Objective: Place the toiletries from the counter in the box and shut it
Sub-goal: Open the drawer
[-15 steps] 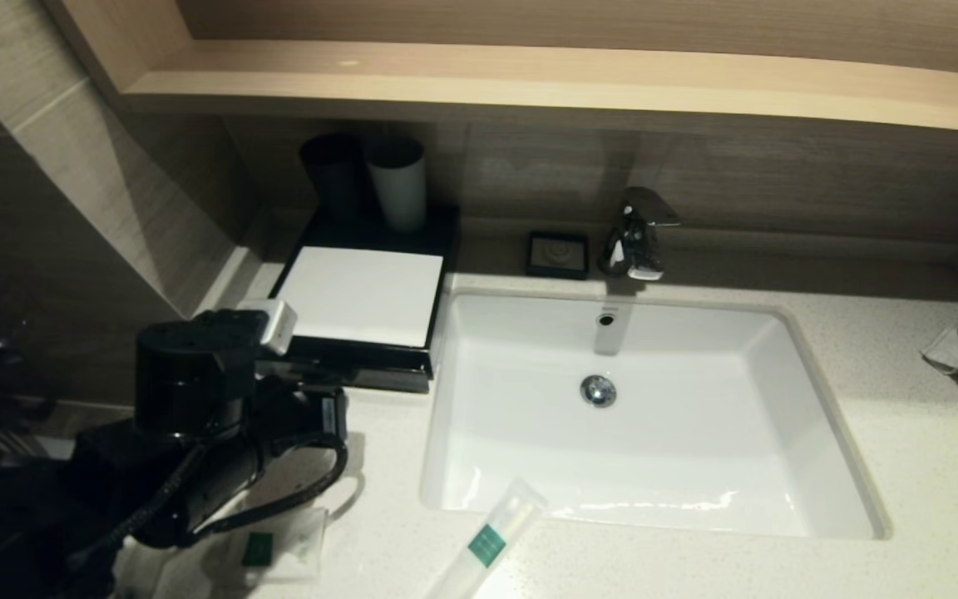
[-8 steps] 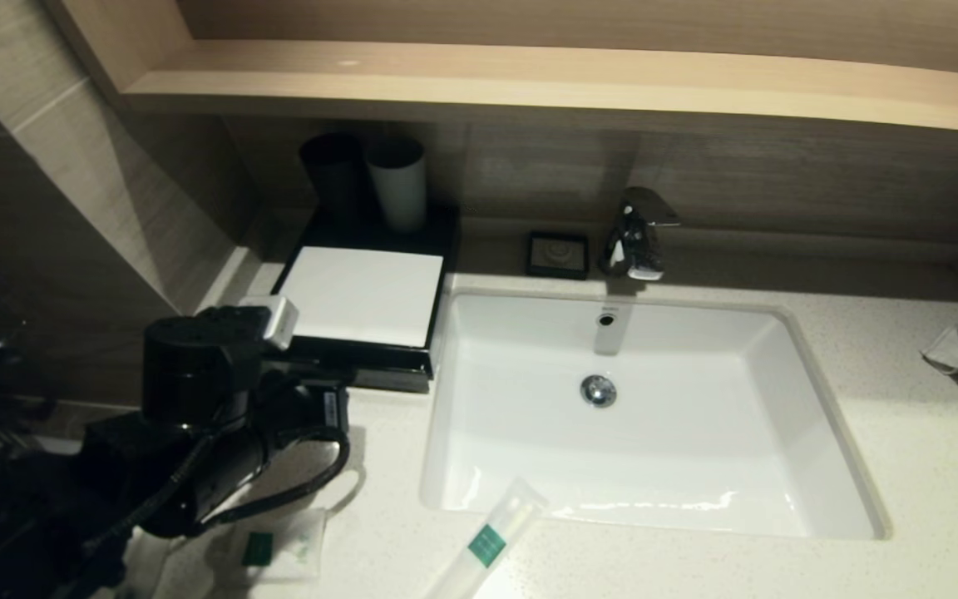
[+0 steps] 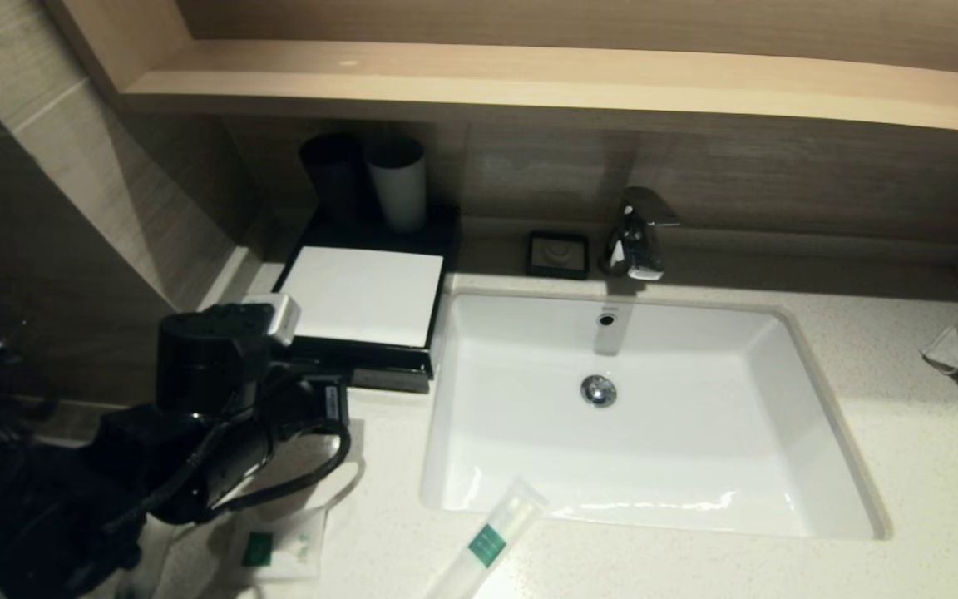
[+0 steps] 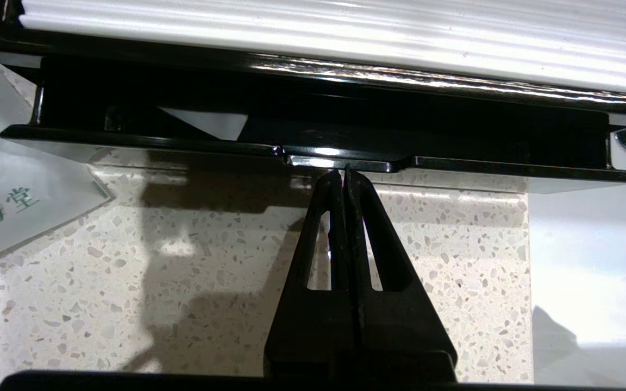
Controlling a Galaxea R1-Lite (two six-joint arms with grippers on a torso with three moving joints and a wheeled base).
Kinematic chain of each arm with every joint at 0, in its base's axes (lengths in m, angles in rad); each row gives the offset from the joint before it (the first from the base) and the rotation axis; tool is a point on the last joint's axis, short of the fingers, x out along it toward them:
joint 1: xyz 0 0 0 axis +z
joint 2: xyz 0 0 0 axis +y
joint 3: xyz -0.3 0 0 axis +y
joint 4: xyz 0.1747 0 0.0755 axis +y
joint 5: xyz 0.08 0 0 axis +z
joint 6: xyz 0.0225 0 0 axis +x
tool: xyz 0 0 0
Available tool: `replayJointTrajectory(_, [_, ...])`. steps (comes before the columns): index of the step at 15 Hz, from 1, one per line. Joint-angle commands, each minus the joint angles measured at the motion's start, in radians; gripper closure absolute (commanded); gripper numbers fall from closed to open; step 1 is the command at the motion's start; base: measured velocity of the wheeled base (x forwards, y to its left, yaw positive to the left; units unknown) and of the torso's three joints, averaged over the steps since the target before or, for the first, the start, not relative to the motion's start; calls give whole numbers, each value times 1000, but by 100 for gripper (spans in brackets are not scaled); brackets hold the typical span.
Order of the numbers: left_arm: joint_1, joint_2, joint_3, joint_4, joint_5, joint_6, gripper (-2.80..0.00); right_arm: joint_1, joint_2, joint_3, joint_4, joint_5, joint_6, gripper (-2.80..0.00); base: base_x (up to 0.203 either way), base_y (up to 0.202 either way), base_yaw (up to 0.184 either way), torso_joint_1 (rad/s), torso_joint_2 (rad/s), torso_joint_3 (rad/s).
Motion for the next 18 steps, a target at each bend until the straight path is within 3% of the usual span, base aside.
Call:
replayJointTrajectory(1, [5, 30, -8, -9, 2, -2, 0, 0, 0, 0, 0, 0, 0, 0, 0, 0, 0, 0, 0, 0])
replayJointTrajectory(18, [13, 33, -21, -62, 8, -7, 0, -1, 0, 0, 0, 0, 0, 0, 0, 0, 0, 0, 0, 0])
